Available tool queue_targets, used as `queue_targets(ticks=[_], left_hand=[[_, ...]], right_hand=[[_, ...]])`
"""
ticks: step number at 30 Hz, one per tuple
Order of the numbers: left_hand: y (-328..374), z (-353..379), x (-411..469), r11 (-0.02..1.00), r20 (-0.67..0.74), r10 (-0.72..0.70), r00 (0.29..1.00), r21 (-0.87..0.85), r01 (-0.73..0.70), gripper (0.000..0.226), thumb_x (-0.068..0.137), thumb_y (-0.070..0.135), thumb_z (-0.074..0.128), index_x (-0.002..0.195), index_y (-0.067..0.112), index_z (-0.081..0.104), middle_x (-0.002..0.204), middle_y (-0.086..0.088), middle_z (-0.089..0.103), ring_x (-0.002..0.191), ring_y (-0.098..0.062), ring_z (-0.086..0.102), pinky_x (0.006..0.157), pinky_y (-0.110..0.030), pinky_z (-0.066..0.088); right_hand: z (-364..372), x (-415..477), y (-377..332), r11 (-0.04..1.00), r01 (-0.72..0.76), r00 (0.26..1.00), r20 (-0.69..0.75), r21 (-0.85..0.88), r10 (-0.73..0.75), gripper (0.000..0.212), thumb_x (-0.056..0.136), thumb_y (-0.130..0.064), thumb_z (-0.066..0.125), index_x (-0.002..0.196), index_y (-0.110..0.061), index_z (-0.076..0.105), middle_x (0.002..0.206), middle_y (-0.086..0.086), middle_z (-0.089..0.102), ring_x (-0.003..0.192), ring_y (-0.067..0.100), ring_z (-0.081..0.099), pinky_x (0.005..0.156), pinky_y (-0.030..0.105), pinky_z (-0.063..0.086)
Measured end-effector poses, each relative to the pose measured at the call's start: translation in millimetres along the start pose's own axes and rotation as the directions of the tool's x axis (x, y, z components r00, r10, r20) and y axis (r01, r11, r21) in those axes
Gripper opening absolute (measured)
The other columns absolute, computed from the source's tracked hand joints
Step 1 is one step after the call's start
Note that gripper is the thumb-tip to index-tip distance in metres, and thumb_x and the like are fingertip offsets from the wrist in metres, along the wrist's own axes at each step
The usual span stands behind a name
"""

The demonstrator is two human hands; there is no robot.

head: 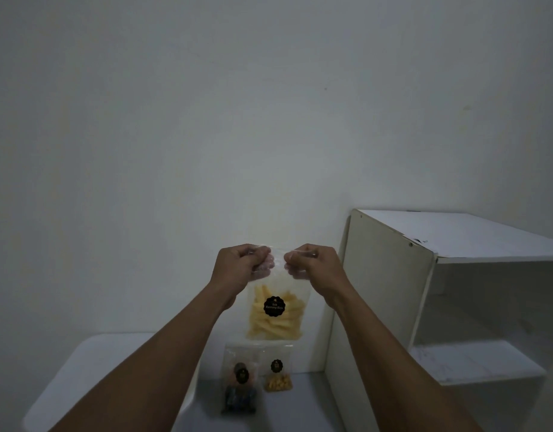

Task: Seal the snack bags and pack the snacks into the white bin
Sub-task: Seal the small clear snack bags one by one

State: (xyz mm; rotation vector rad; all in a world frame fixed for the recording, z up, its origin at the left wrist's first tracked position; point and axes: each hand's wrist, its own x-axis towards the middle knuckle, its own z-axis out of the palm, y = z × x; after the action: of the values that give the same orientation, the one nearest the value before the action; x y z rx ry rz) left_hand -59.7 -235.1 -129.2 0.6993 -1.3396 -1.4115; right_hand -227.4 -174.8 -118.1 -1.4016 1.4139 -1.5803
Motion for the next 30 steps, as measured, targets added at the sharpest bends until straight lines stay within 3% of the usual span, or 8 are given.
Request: queue_targets(ticks=[5,8,12,15,19,21,24,30], left_hand=[[3,-5,1,0.999,-0.004,-0.031,1.0,0.021,0.031,0.012,0.09,0.008,0.068,0.094,-0.003,0.07,0.09,-0.016,0.073,0.083,-0.023,0.072,0.072,-0.029,0.061],[-2,-8,3,0.995,-0.06,0.02,0.998,0.096,-0.014,0.006,0.089,0.002,0.067,0.084,-0.002,0.069,0.083,-0.014,0.07,0.075,-0.022,0.068,0.07,-0.028,0.06],[-9,-13,6,0.984,-0.088,-0.008,0.996,0.179,0.024,0.007,0.09,0.008,0.067,0.087,0.003,0.071,0.082,-0.009,0.071,0.078,-0.02,0.068,0.077,-0.033,0.059],[-16,-7,9,0.933,-0.194,0.062,0.979,0.36,0.012,0.008,0.085,0.021,0.073,0.09,0.014,0.072,0.088,-0.001,0.073,0.085,-0.017,0.069,0.077,-0.033,0.056],[-22,12,4,0.839,-0.402,0.196,0.895,0.541,0.059,0.038,0.078,0.039,0.079,0.104,0.018,0.062,0.098,0.003,0.063,0.088,-0.016,0.061,0.076,-0.028,0.046],[-25,16,5,0.869,-0.411,0.08,0.908,0.475,0.138,0.041,0.076,0.045,0.078,0.098,0.014,0.064,0.094,0.0,0.066,0.085,-0.017,0.064,0.076,-0.031,0.052],[-29,17,4,0.957,-0.308,-0.173,0.936,0.174,0.234,0.035,0.081,0.035,0.078,0.091,0.003,0.07,0.087,-0.011,0.073,0.08,-0.019,0.072,0.071,-0.035,0.062],[-30,15,5,0.957,-0.253,-0.286,0.924,-0.025,0.289,0.011,0.083,-0.001,0.069,0.09,-0.008,0.069,0.085,-0.024,0.073,0.077,-0.025,0.075,0.071,-0.035,0.062]], right_hand=[[-5,1,5,0.998,-0.004,0.999,-0.05,0.068,0.007,0.009,0.083,-0.006,0.074,0.082,0.003,0.072,0.072,0.014,0.073,0.066,0.02,0.067,0.072,0.033,0.057],[-9,-2,8,0.999,-0.045,0.998,0.04,0.031,0.044,0.016,0.085,-0.011,0.074,0.089,0.003,0.073,0.081,0.015,0.076,0.071,0.02,0.071,0.071,0.033,0.059],[-11,-3,8,0.997,-0.071,0.987,0.144,-0.038,0.075,0.019,0.09,-0.014,0.069,0.097,0.003,0.071,0.088,0.013,0.076,0.08,0.021,0.073,0.07,0.033,0.061],[-3,-5,17,0.994,-0.034,0.998,0.051,-0.103,0.04,0.014,0.091,-0.015,0.067,0.091,-0.003,0.073,0.083,0.008,0.077,0.08,0.022,0.074,0.07,0.037,0.062],[15,-7,38,0.951,0.039,0.99,-0.118,-0.306,-0.079,0.012,0.09,-0.022,0.064,0.084,-0.018,0.074,0.075,-0.003,0.075,0.071,0.01,0.072,0.067,0.037,0.063],[19,-9,45,0.91,0.083,0.979,-0.139,-0.407,-0.152,0.014,0.09,-0.027,0.062,0.085,-0.022,0.074,0.073,-0.008,0.074,0.069,0.004,0.07,0.068,0.037,0.062],[20,-12,49,0.844,0.136,0.967,-0.117,-0.518,-0.228,0.017,0.092,-0.031,0.061,0.09,-0.021,0.075,0.076,-0.01,0.074,0.071,0.002,0.069,0.069,0.032,0.06],[17,-16,53,0.839,0.116,0.985,-0.05,-0.531,-0.167,0.025,0.087,-0.047,0.065,0.093,-0.024,0.075,0.078,-0.011,0.073,0.071,0.001,0.067,0.066,0.026,0.056]])
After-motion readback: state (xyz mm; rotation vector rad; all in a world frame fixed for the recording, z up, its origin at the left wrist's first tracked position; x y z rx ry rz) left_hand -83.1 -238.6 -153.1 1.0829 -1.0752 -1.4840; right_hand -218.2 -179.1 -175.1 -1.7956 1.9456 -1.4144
